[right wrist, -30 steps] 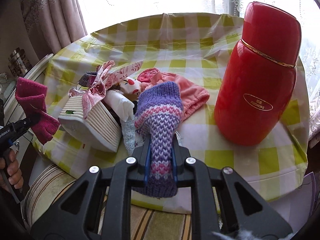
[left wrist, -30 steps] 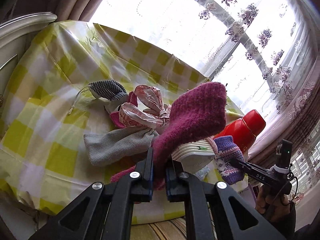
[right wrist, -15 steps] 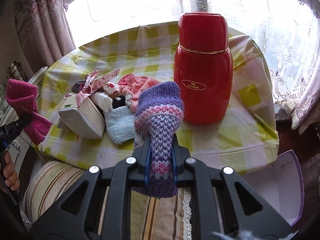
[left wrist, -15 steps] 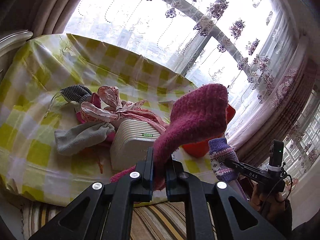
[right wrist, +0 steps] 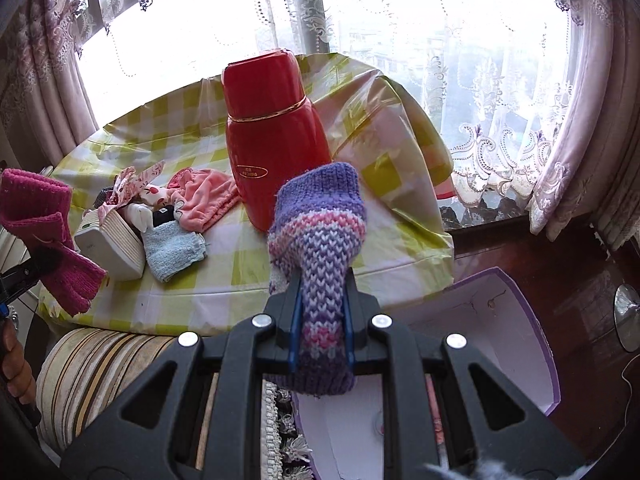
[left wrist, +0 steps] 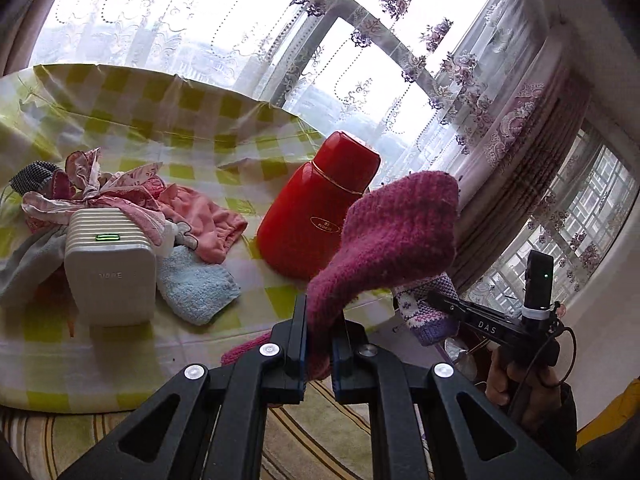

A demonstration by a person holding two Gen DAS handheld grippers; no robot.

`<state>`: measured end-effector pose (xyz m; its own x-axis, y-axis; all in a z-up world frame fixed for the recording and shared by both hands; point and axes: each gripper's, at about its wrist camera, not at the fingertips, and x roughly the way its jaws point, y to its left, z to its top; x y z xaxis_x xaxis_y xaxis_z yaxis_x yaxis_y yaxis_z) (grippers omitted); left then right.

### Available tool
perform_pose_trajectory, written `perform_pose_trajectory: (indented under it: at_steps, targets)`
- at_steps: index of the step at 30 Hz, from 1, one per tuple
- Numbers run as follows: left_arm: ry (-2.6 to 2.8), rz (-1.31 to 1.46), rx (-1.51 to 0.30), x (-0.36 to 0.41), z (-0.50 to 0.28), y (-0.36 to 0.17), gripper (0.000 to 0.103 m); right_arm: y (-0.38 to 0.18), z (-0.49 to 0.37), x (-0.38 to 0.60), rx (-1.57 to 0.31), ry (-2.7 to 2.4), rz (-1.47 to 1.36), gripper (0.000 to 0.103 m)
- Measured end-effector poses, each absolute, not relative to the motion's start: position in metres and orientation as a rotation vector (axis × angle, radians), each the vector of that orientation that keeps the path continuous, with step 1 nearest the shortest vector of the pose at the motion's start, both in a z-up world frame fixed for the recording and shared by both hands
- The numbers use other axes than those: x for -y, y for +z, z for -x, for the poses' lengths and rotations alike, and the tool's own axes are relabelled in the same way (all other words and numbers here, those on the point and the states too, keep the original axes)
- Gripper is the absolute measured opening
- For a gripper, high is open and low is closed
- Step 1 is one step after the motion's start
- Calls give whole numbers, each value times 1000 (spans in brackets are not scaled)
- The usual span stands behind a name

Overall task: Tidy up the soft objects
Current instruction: 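Lower the sock and mitten into the white box and open both tools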

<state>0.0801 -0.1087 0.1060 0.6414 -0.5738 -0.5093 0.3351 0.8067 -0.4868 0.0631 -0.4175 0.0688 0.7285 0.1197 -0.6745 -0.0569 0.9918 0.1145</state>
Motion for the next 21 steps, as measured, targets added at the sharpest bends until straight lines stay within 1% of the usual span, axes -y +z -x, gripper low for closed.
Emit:
perform_pose_trajectory:
  at_steps: [8,10,17,18,20,21]
  targets:
    - [-646,287,-763,183,-93,104,9,68,-55,460,-747,-9,-121,20]
    - [-668,266,-776,199,-97,102,9,68,-54,469,-745,-25,-132,22]
    - [-736,209,-817,250,-107,95,9,68,-53,486,-740,-68,-146,23]
    - [-742,204,-822,255,-109,93,11,68,-54,488,-740,-72,-148,23]
    - [-761,192,-838,266,-113,90,11,68,-54,491,-742,-84,-153,25]
    - [-762,183,-844,271,-115,89,13,68,-54,493,-742,-89,-157,28]
